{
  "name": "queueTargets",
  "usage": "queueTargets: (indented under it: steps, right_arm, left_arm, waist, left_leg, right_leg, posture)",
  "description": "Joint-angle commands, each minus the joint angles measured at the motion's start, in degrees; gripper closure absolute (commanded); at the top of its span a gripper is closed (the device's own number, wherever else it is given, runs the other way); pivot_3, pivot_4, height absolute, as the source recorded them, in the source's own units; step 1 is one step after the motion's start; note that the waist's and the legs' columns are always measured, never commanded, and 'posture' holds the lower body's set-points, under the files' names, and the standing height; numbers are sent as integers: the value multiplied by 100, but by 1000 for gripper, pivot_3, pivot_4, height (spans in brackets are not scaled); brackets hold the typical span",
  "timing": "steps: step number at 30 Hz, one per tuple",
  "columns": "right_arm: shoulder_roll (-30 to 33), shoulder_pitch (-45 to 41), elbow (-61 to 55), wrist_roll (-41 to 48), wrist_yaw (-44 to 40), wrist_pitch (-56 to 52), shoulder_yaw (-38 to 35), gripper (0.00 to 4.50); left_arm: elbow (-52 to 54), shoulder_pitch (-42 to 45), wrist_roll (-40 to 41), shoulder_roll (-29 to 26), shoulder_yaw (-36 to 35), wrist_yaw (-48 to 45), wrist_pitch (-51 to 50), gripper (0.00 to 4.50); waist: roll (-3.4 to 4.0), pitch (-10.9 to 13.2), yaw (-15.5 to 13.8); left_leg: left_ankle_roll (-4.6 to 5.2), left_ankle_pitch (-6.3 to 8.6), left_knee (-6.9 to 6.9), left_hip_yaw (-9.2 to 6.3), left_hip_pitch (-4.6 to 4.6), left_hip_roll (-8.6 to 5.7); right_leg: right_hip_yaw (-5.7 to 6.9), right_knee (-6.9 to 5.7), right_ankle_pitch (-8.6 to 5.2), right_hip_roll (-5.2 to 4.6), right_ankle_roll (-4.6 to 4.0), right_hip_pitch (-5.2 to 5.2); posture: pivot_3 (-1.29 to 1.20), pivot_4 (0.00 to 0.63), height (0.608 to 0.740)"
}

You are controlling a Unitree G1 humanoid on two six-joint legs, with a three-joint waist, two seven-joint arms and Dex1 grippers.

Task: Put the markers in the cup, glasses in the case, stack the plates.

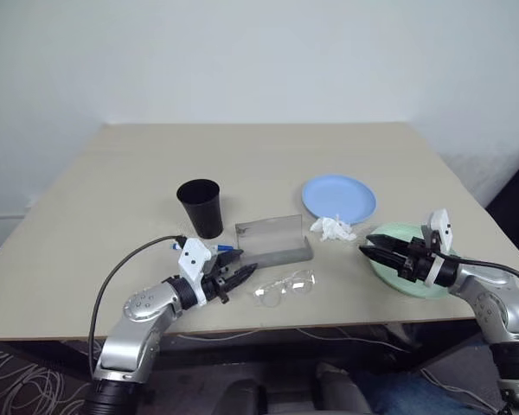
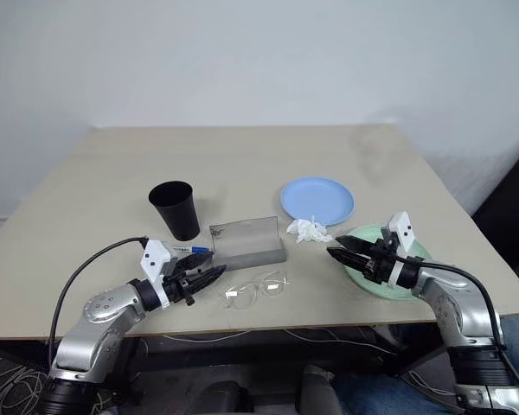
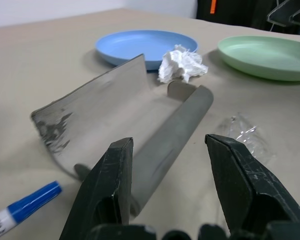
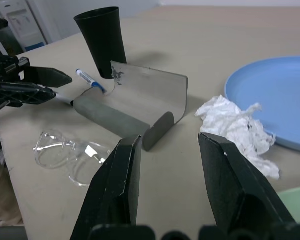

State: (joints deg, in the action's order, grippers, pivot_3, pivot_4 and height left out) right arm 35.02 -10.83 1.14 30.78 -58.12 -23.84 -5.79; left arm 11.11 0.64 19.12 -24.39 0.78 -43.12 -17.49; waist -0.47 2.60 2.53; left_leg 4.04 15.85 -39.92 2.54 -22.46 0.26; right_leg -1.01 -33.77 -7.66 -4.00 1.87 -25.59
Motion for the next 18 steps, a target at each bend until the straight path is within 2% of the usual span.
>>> queueTargets:
  steps: [1,11,18]
  right_arm:
    - [113,-154,72,-1,-128,187,-197,2535]
    - [88,-173,420,-159,-237,640,-217,2535]
    - [51,261,156,-188,-32,842,-301,2535]
  left_arm:
    - [255,32,79,23,-20,49,41,2132]
    - [109,137,100,-26,-38,-55,87,2132]
    - [9,170,202,-155,-118,-303,63,2132]
  waist:
    - [0,0,3]
    - [1,0,2]
    - [1,0,-1]
  left_leg:
    - [0,0,-1,0,0,0]
    - [0,0,-1,-1,2,0]
    - [0,0,-2,-1,2,0]
  right_leg:
    - [0,0,0,0,0,1]
    - [0,0,0,2,0,1]
    - [2,0,0,0,0,3]
  posture:
    - [0,0,721]
    - [0,0,721]
    - [0,0,721]
